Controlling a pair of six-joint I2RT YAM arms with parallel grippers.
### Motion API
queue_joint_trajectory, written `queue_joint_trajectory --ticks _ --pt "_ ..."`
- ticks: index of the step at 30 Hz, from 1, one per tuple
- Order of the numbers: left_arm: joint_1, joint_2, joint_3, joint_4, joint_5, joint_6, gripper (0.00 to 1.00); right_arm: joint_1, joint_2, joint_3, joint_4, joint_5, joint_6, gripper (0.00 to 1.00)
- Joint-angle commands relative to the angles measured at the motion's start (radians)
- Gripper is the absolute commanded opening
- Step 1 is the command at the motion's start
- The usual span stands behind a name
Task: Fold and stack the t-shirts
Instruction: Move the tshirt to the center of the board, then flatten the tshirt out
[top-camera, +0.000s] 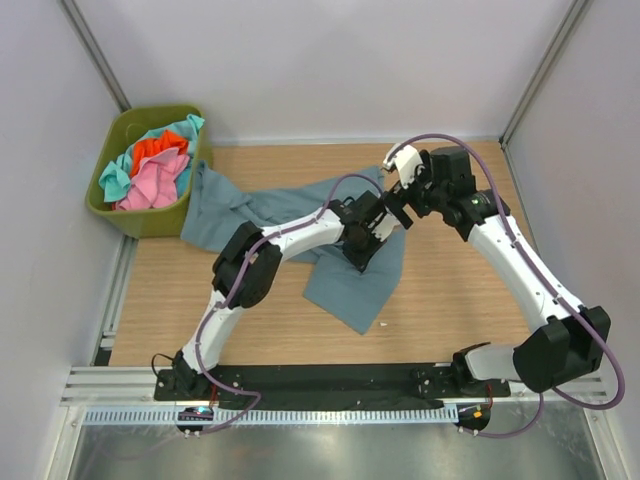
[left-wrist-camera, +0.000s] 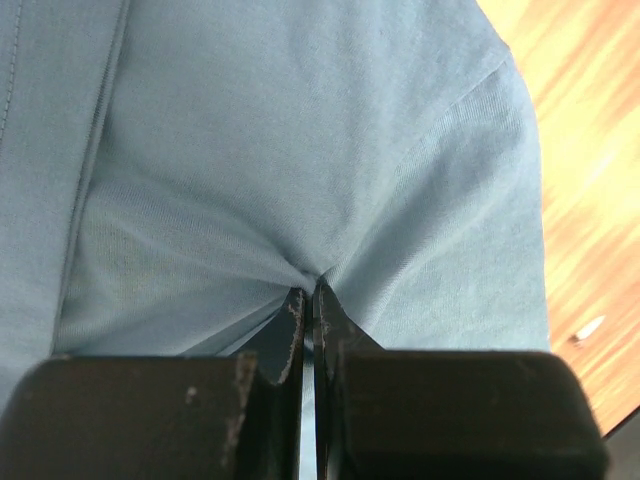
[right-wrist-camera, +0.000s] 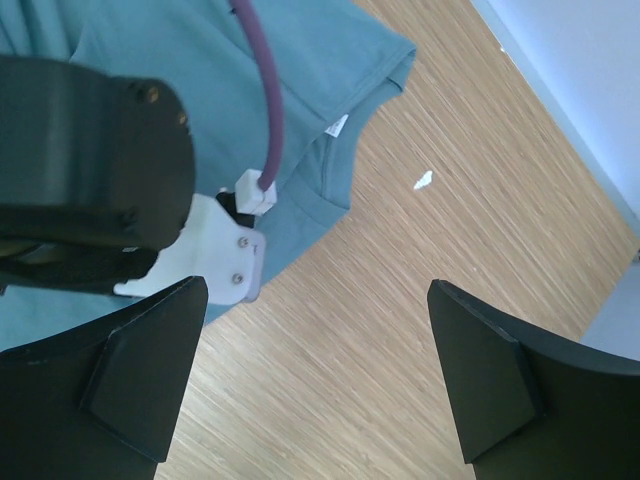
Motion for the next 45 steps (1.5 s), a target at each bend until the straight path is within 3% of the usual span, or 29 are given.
queue_joint_trajectory --ticks 1,6,8,9,11,12,16,20,25,28,40,45 --pt "-0.050 0.039 0.002 0.042 0.037 -0.042 0.00 -0.031 -0.053 -0.011 0.008 0.007 0.030 0.98" --pt "-0.073 0.010 0.008 0.020 0.003 -0.062 0.01 -0.084 -0.065 -0.011 0.023 0.038 0.070 0.99" --pt "-0.075 -0.016 0.027 -0.027 -0.039 -0.045 0.13 -0.104 -0.063 -0.008 0.042 0.048 0.110 0.99" --pt "-0.073 -0.056 0.036 -0.040 -0.067 -0.028 0.24 -0.120 -0.060 -0.008 0.066 0.068 0.124 0.99" --pt "-0.066 -0.116 0.024 -0.061 -0.131 -0.005 0.34 -0.133 -0.045 -0.005 0.092 0.078 0.175 0.99" --pt "-0.057 -0.196 0.004 -0.064 -0.173 0.001 0.55 -0.147 -0.034 0.000 0.112 0.082 0.194 0.99" --pt "0.031 -0.397 -0.131 -0.089 -0.159 0.029 0.76 -0.167 0.045 0.044 0.103 0.023 0.257 0.98" --pt "0.188 -0.513 -0.225 -0.113 -0.152 0.044 0.80 -0.169 0.185 0.069 0.043 -0.086 0.291 0.96" --pt "0.368 -0.533 -0.214 -0.112 -0.210 0.061 0.80 -0.169 0.357 0.124 -0.062 -0.234 0.291 0.90" --pt "0.422 -0.538 -0.205 -0.100 -0.228 0.068 0.80 -0.175 0.450 0.156 -0.106 -0.293 0.310 0.86" --pt "0.480 -0.518 -0.208 -0.096 -0.231 0.064 0.78 -0.186 0.593 0.173 -0.151 -0.375 0.304 0.71" --pt "0.480 -0.507 -0.197 -0.099 -0.231 0.064 0.78 -0.187 0.622 0.159 -0.156 -0.369 0.305 0.69"
